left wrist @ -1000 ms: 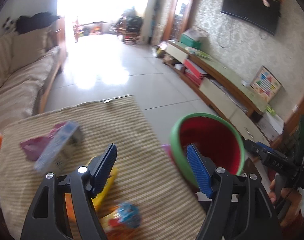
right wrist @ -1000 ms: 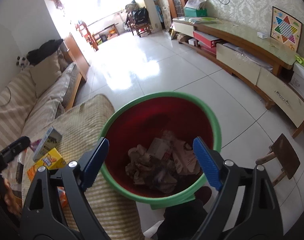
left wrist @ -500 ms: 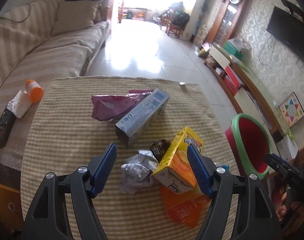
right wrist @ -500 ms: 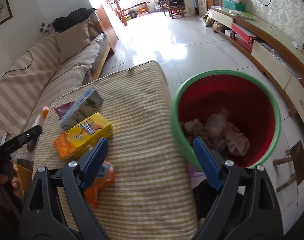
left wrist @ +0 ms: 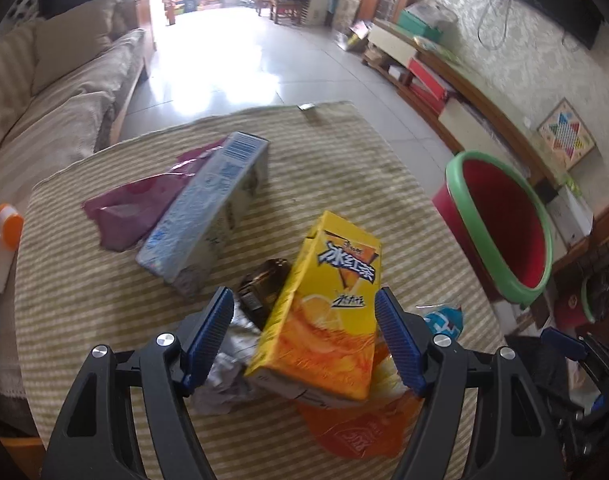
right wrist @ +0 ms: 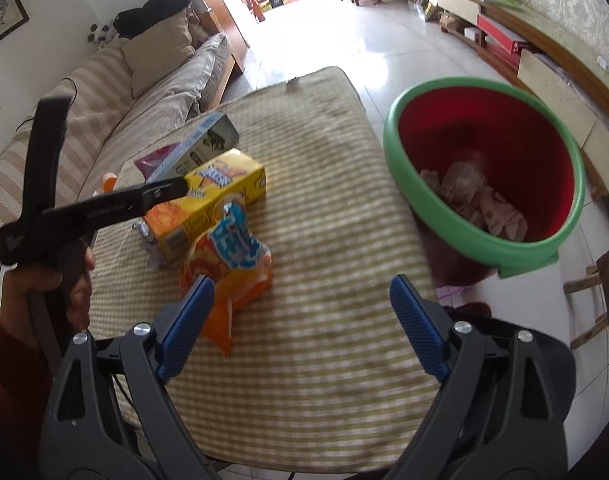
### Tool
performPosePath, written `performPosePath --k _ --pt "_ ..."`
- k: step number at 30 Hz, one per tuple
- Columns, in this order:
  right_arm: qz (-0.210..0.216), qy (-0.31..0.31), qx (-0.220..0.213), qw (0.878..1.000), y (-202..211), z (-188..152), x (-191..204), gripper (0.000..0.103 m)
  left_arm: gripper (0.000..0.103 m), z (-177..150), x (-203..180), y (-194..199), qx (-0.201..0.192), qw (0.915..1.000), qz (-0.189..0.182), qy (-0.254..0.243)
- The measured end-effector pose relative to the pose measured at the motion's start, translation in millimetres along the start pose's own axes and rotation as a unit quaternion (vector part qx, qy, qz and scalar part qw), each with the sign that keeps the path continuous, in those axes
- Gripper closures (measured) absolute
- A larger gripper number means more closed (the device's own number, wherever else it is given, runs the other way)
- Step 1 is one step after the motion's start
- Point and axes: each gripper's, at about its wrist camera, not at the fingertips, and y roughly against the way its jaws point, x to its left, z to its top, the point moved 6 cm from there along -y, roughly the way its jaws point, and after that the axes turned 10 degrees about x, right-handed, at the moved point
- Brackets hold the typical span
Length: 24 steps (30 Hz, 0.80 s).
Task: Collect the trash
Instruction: 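Grasp the yellow iced-tea carton with the left tool while the right tool grasps the orange snack bag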
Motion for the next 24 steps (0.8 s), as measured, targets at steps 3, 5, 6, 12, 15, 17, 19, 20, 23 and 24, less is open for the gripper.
performPosePath --k 3,5,6,12,15,17,19,20,23,24 --pt "0.004 0.001 0.006 1.0 -3.6 -2.9 4.4 0.015 0.033 6.1 -12.0 -16.1 0.019 0.9995 0.013 -0.024" --pt "0.006 0.002 0.006 1.0 -3.3 -4.1 5.7 0.015 0.035 9.4 -14.8 -24.7 0.029 0.9989 0.021 -0.029" --pt "0.007 0.001 0.006 1.0 -3.1 -4.3 6.6 0.015 0.035 10.7 -15.1 -29.1 0.036 0.9988 0.018 -0.027" --pt "0.012 0.007 0.013 1.0 -4.4 -6.6 13.2 0.015 0.042 5.2 -5.2 -23.3 0.024 0.9992 -0.025 0.021" --pt "0.021 0.015 0.019 0.999 -9.8 -5.2 22.2 0.015 0.042 -3.4 9.1 -1.3 -0.006 0.9975 -0.042 0.057" --pt "0.026 0.021 0.024 0.999 -15.5 -3.3 30.3 0.015 0.042 -11.4 19.2 18.9 -0.029 0.9949 -0.054 0.08" --pt "0.035 0.022 0.03 0.999 -24.6 0.5 40.4 0.015 0.042 -23.9 31.8 40.9 -0.054 0.9921 -0.055 0.099" --pt "0.039 0.021 0.031 0.999 -27.9 2.4 43.2 0.015 0.042 -32.8 38.6 50.2 -0.064 0.9905 -0.054 0.109" --pt "0.056 0.01 0.036 0.998 -41.6 12.3 53.9 0.015 0.042 -59.4 60.9 65.6 -0.076 0.9863 -0.043 0.14" --pt "0.057 0.008 0.038 0.998 -45.5 15.3 56.6 0.015 0.042 -70.1 68.8 69.1 -0.078 0.985 -0.033 0.15"
